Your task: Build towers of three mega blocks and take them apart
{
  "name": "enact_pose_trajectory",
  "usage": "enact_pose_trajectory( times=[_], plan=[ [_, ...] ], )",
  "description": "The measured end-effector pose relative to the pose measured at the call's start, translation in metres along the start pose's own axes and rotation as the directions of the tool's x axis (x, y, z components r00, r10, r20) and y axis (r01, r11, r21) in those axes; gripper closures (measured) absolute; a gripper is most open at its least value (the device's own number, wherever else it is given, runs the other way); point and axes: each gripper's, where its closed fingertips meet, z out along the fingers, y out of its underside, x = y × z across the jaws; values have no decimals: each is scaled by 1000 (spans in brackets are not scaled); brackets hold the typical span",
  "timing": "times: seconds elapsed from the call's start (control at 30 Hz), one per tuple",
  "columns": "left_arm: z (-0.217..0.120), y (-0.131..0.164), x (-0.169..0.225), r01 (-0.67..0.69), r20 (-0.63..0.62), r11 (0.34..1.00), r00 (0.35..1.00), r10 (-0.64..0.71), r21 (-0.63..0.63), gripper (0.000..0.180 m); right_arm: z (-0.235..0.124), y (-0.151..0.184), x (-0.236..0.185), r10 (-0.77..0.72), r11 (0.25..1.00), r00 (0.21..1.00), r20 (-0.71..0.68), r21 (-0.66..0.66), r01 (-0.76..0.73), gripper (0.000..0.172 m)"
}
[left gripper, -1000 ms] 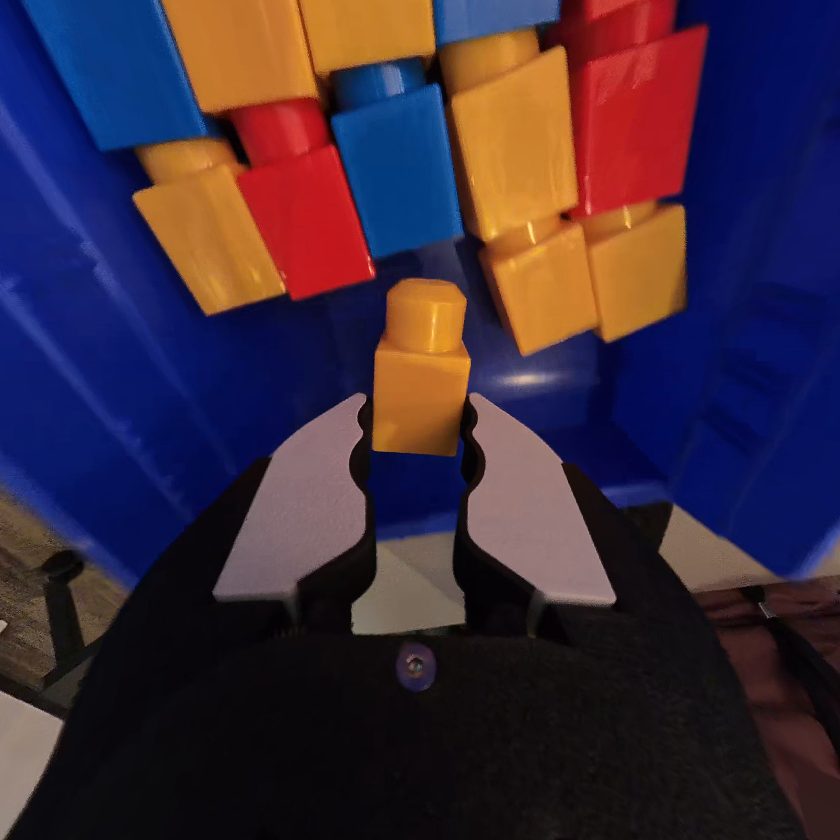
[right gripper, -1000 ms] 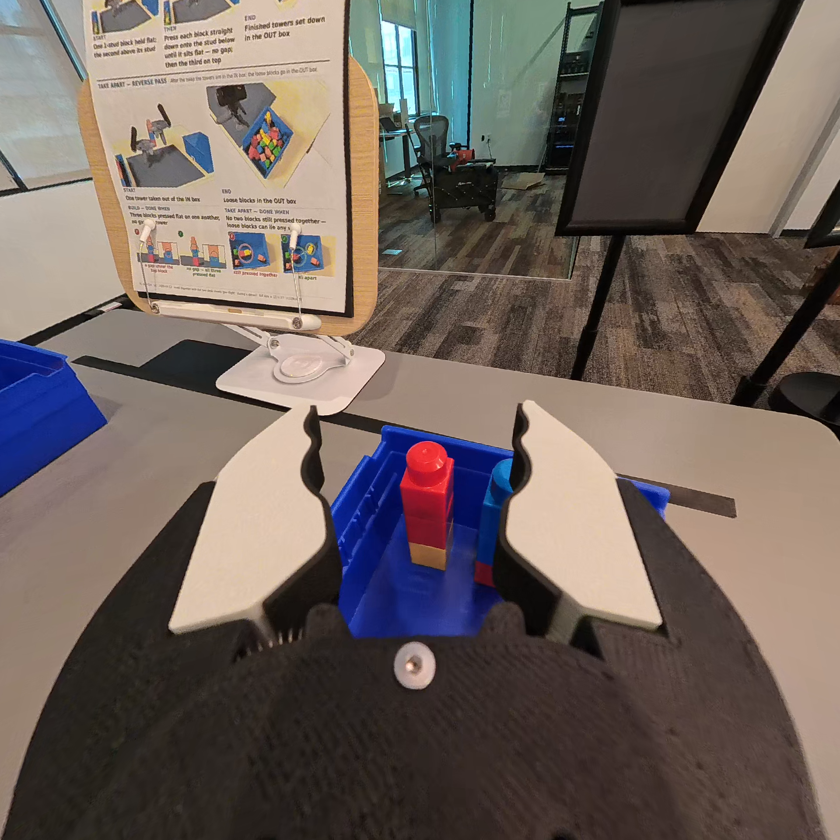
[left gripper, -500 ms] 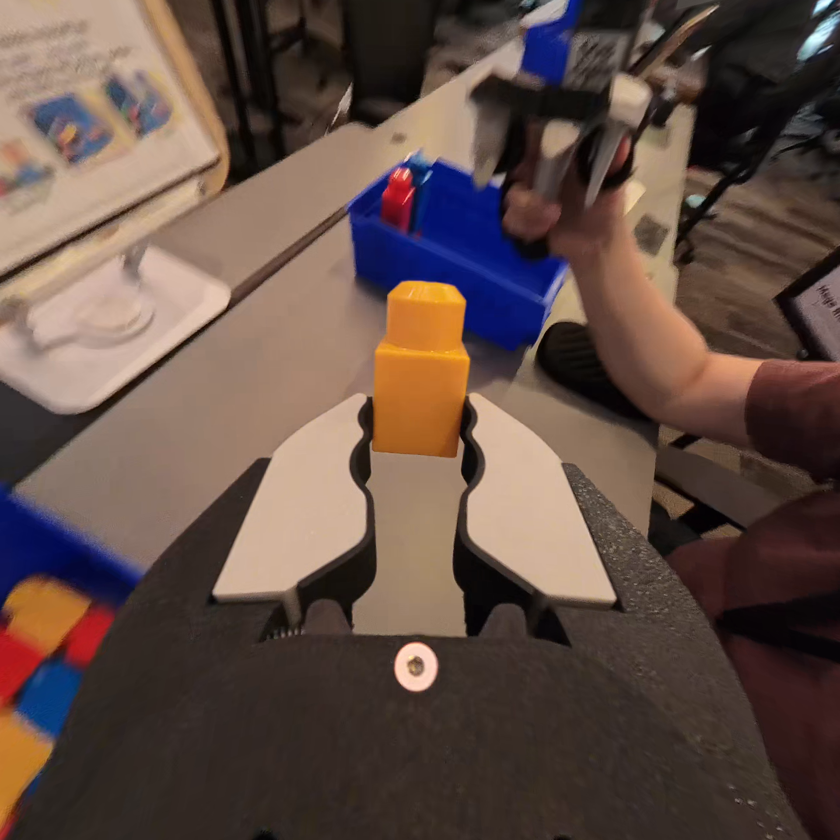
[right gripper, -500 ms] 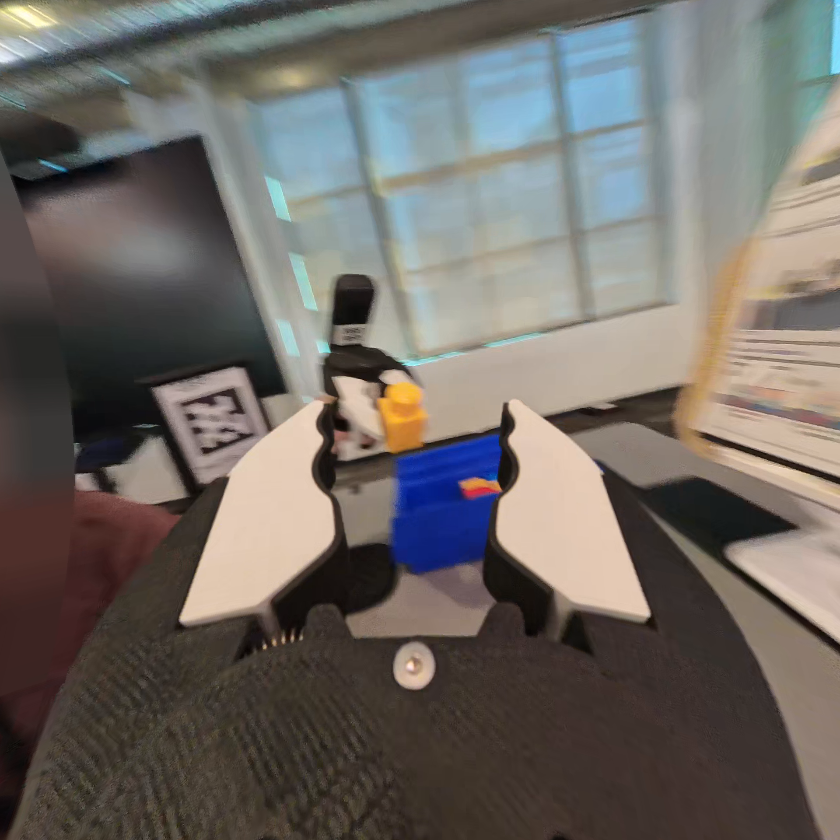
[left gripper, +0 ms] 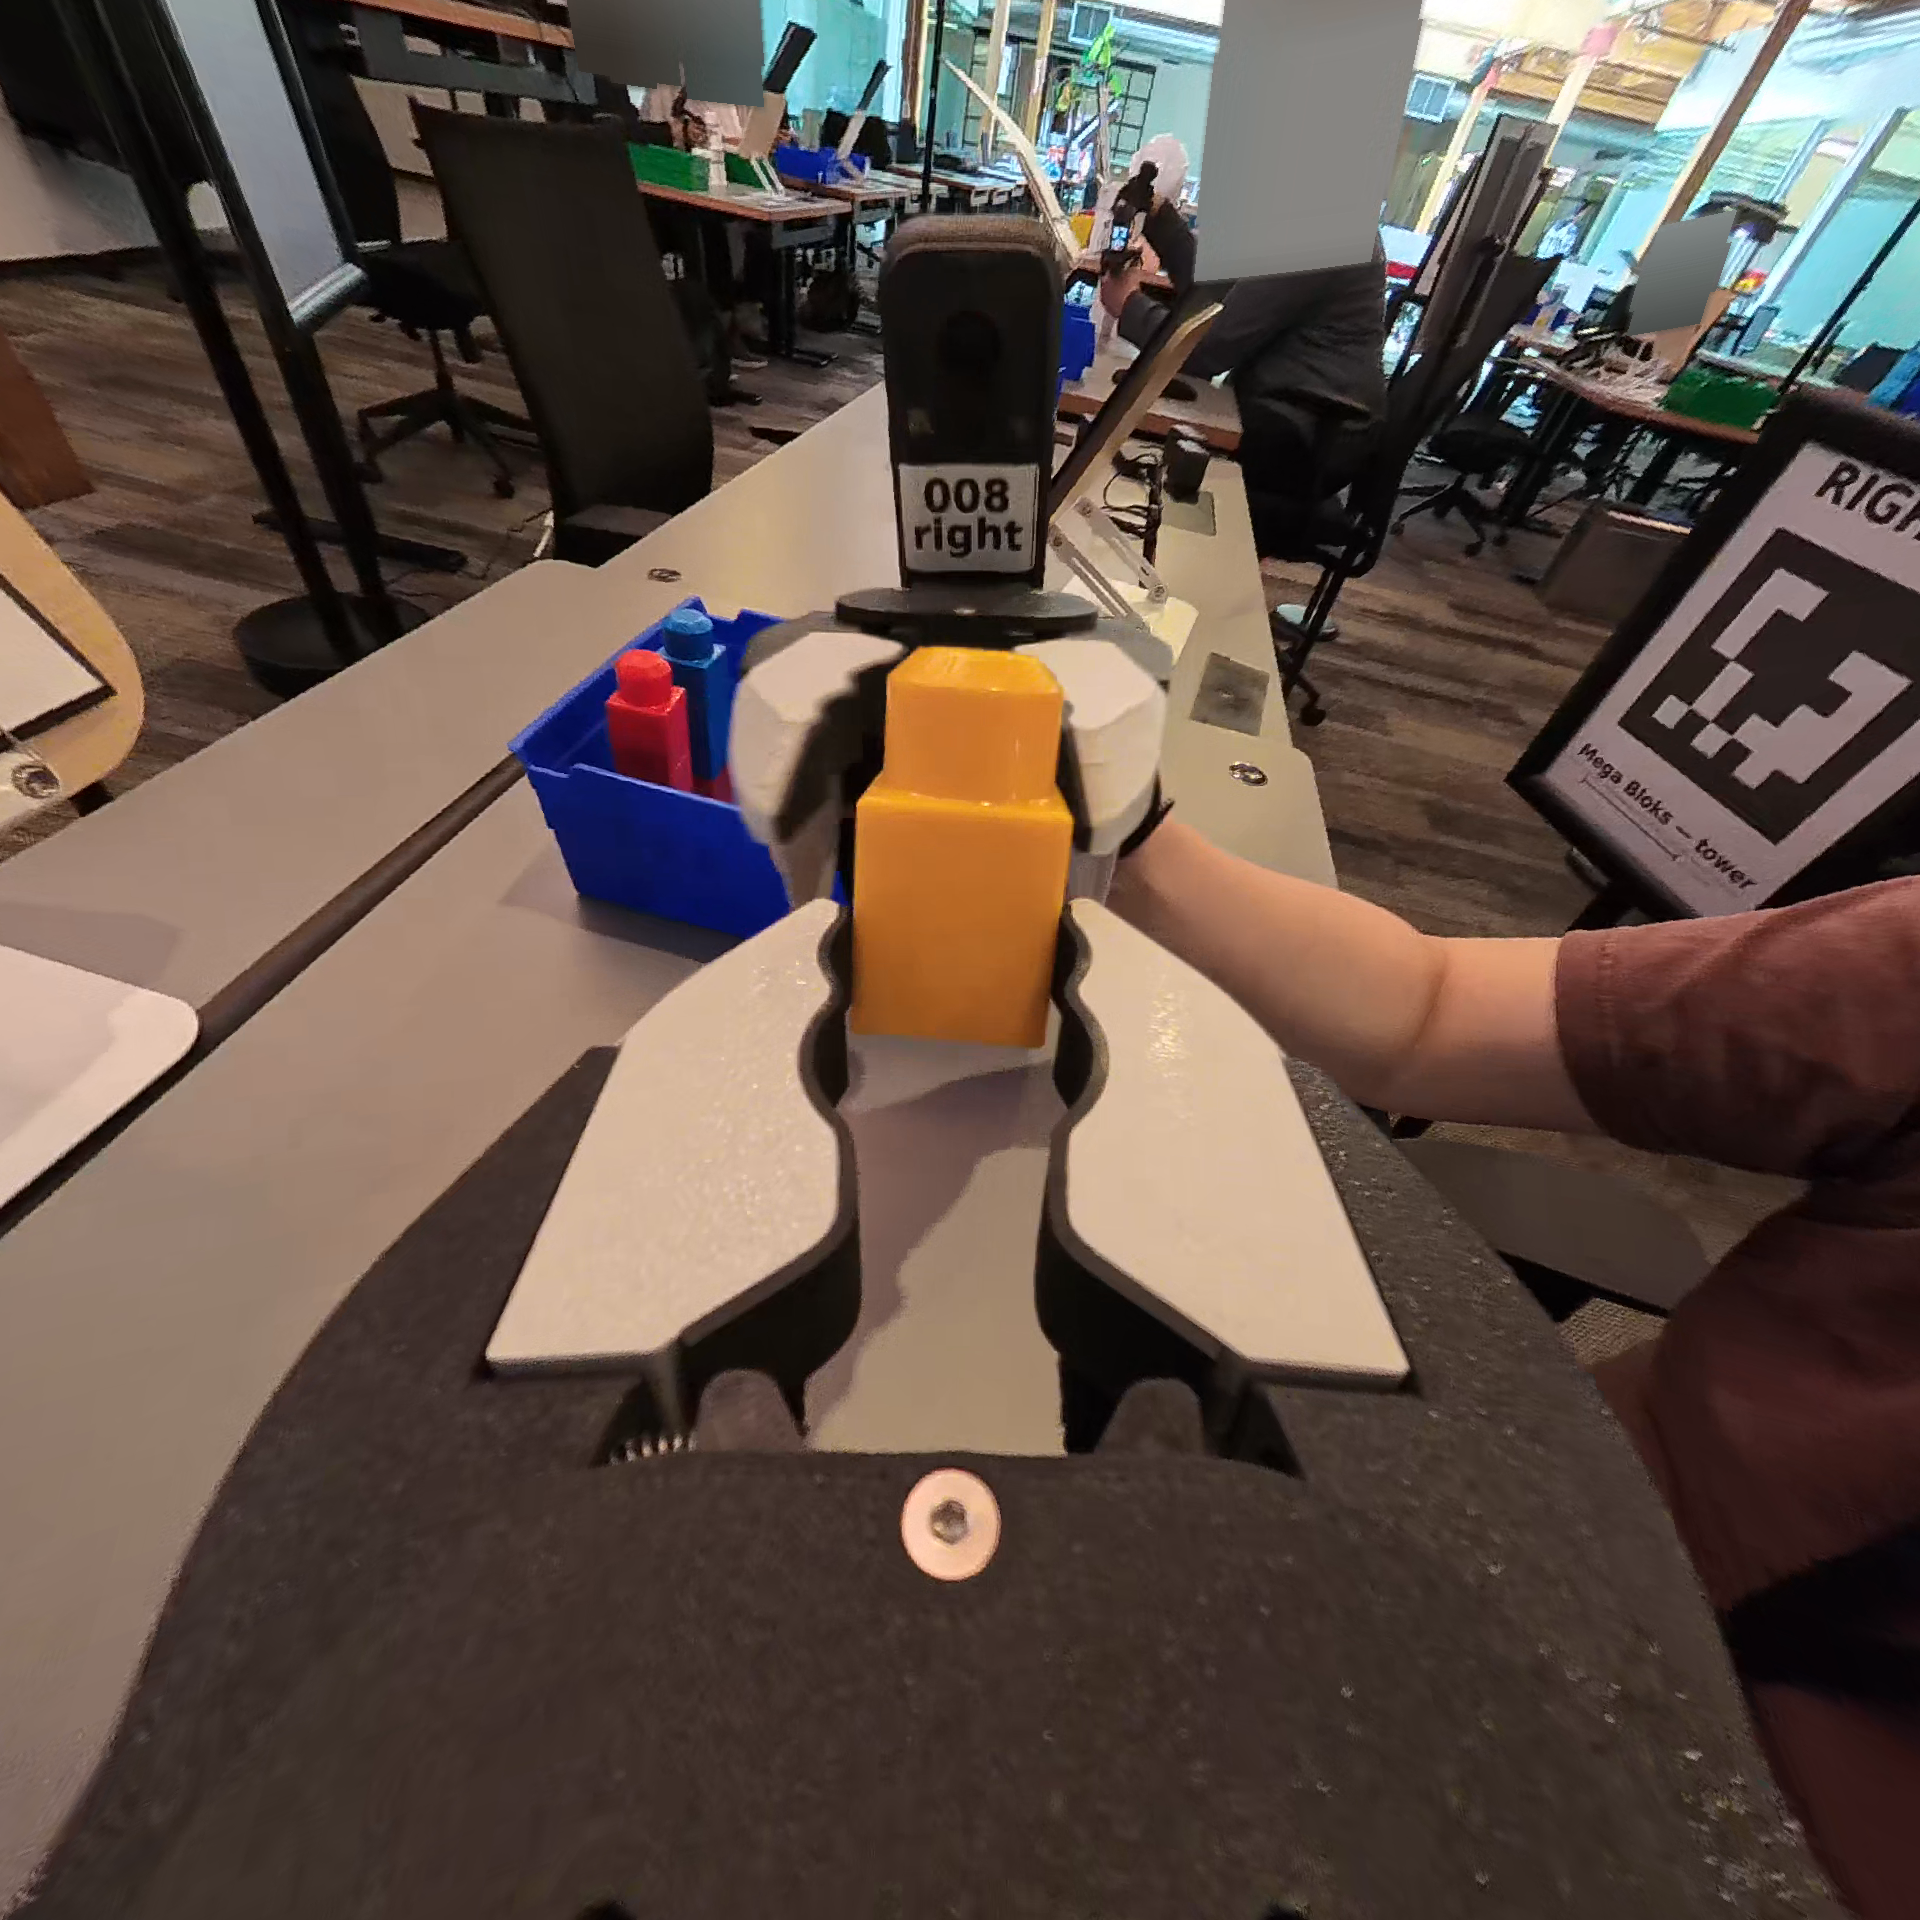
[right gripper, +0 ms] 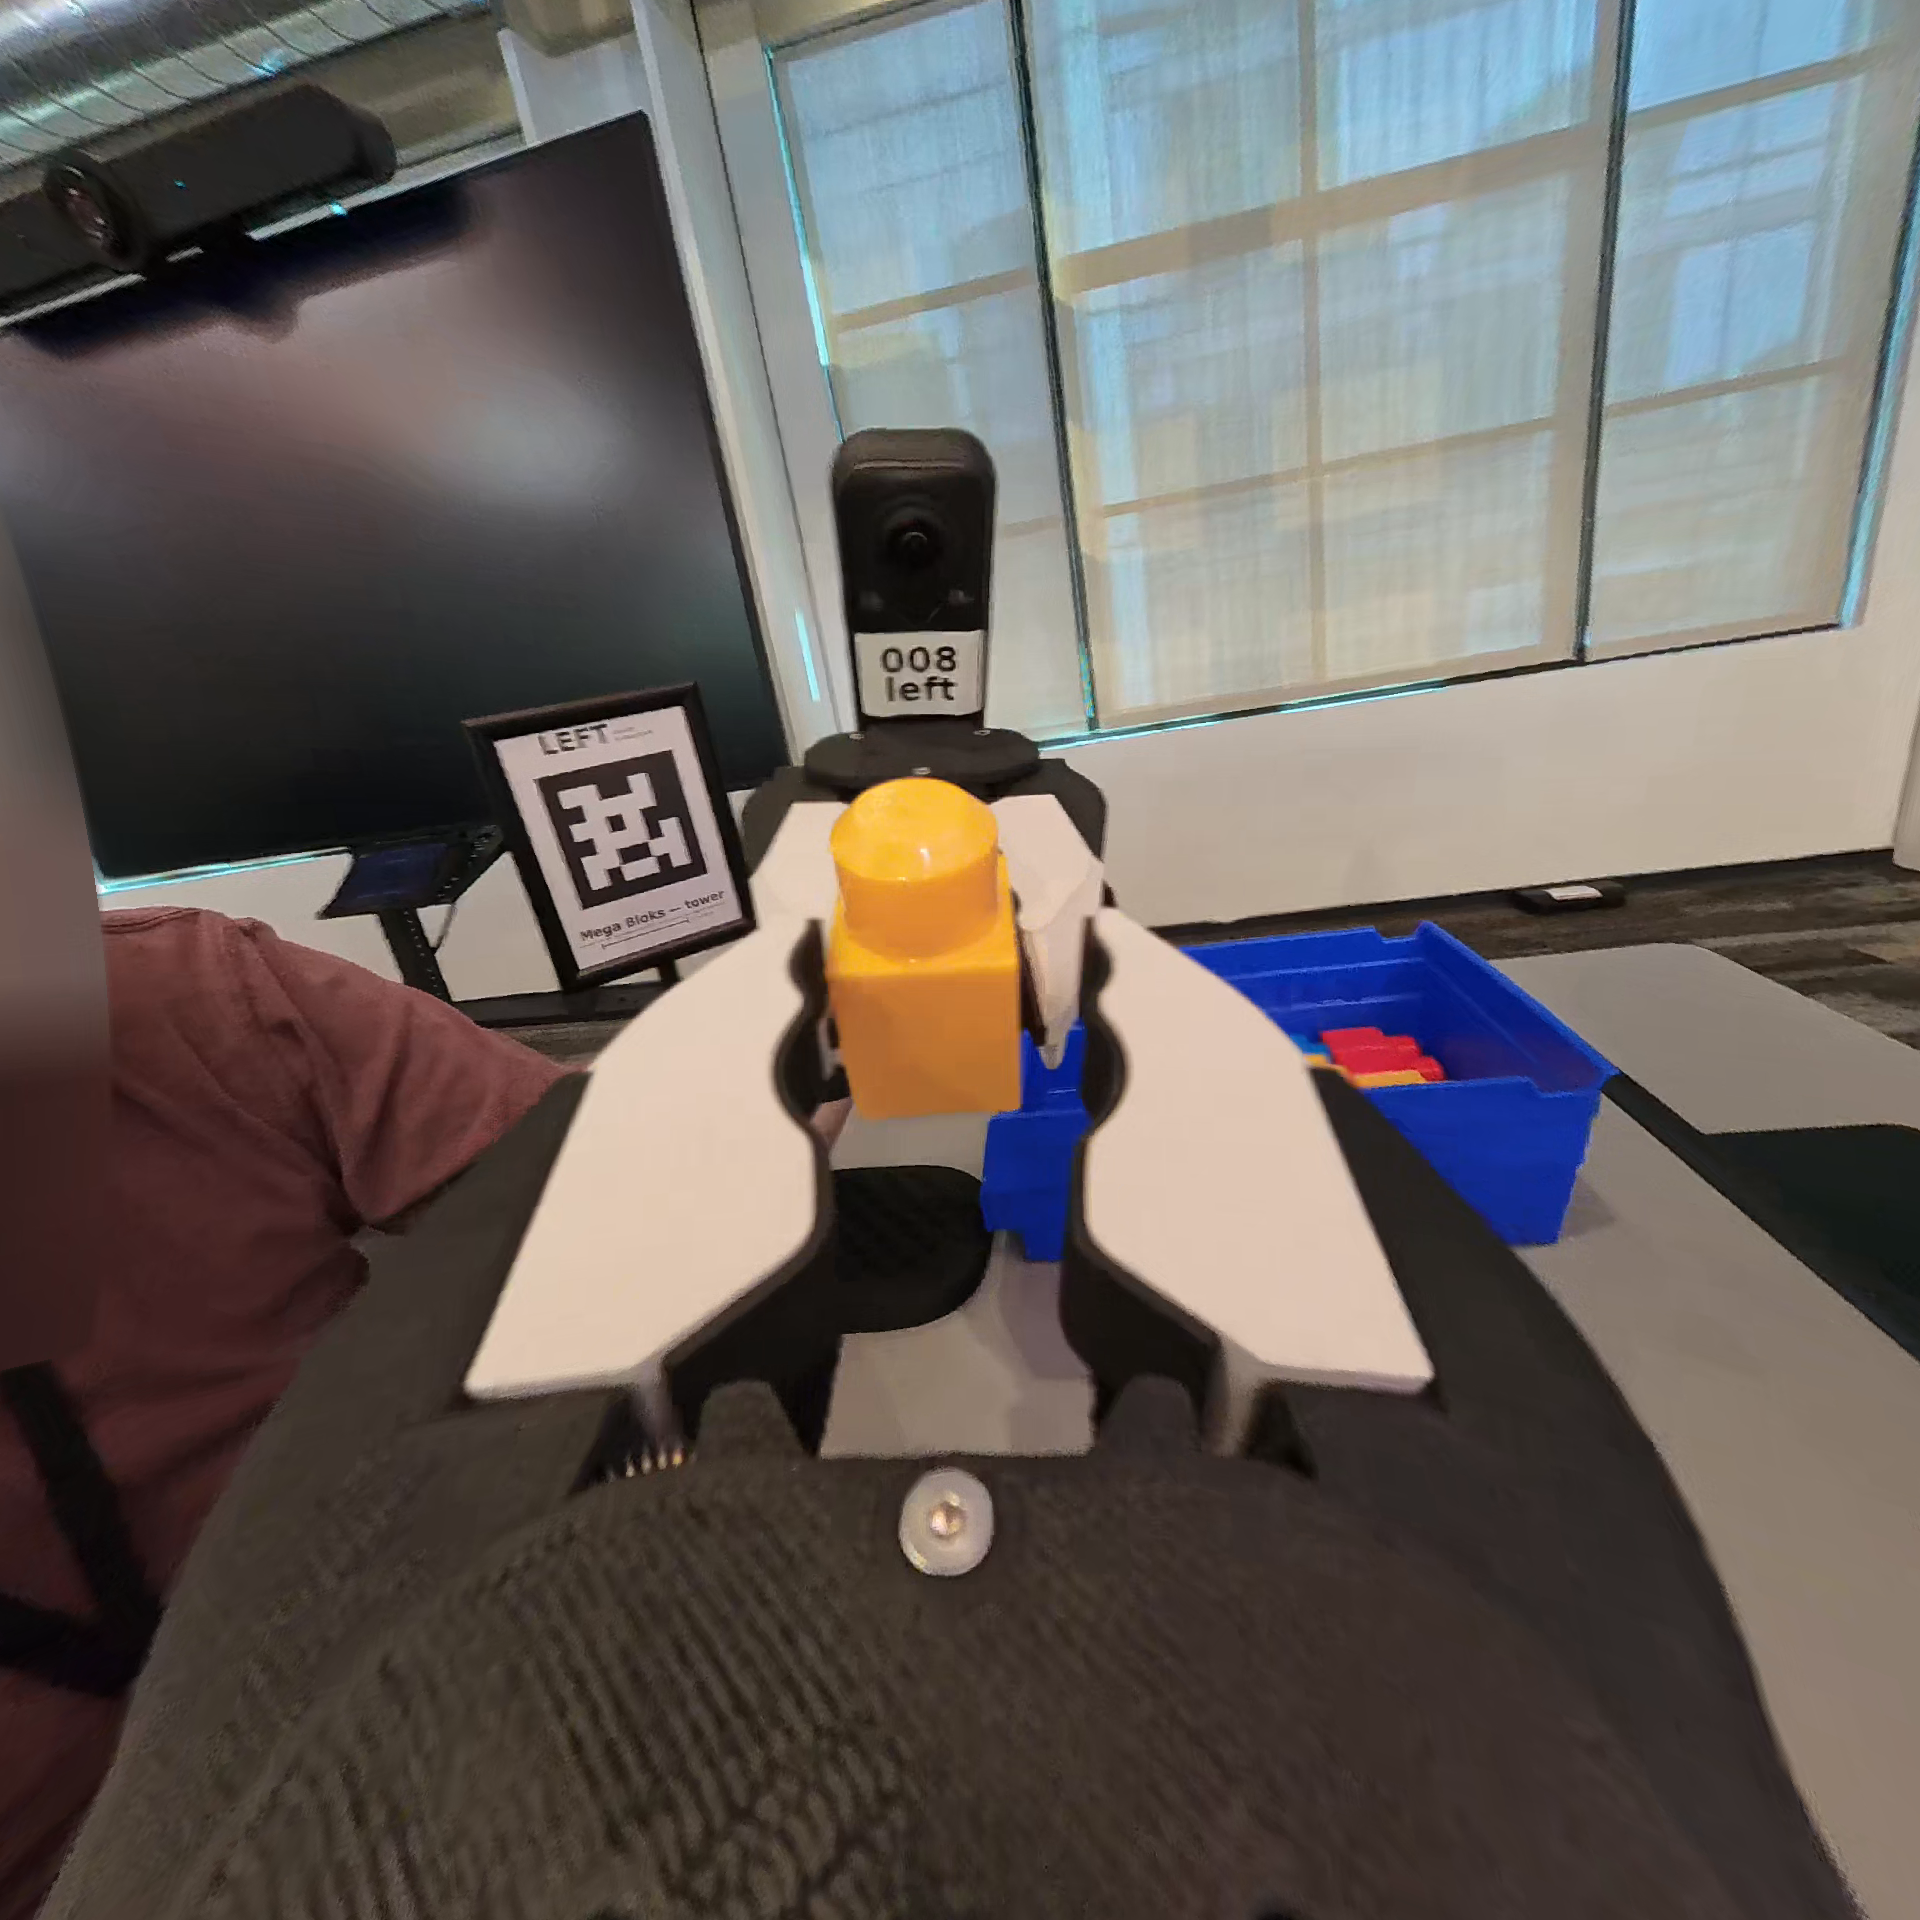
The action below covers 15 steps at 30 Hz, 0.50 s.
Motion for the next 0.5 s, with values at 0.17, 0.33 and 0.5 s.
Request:
enact_pose_trajectory(
  times=[0.17,0.33,0.5],
  plan=[
    [-3,-1,-5,-14,24,1000,1000,14,14,144,0,6,-2,4,1000,1000,31,-24,-3,136],
    [2,4,-7,-84,95,996,992,86,-23,143,-3,12,0,10,1000,998,62,-25,-8,136],
    [5,18,-36,-167,327,976,923,204,-139,106,-9,25,19,-6,999,1000,-5,-52,6,136]
  ],
)
